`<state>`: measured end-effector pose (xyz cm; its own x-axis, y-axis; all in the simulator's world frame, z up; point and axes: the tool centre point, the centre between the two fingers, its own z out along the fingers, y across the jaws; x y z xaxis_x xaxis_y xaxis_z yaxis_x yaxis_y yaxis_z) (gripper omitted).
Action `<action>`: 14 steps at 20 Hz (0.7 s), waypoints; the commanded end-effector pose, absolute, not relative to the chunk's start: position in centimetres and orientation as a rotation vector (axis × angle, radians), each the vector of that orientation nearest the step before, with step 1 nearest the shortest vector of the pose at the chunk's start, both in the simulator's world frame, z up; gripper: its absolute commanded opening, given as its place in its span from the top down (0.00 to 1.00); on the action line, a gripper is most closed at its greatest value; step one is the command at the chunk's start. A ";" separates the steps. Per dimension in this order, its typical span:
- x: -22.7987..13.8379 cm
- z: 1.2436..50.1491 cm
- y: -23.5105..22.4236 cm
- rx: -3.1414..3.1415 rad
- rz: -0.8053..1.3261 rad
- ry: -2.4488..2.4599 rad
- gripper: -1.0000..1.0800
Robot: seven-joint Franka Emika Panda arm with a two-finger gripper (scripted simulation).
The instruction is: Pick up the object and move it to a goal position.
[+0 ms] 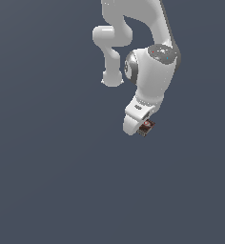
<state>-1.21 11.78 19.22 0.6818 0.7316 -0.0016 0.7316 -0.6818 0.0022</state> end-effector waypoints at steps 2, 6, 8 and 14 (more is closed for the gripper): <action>-2.6 22.1 12.3 2.879 -0.002 1.252 1.00; -3.7 24.8 12.7 2.879 -0.001 1.253 1.00; -4.1 25.8 12.9 2.880 -0.001 1.253 1.00; -4.8 27.9 13.3 2.880 0.000 1.253 1.00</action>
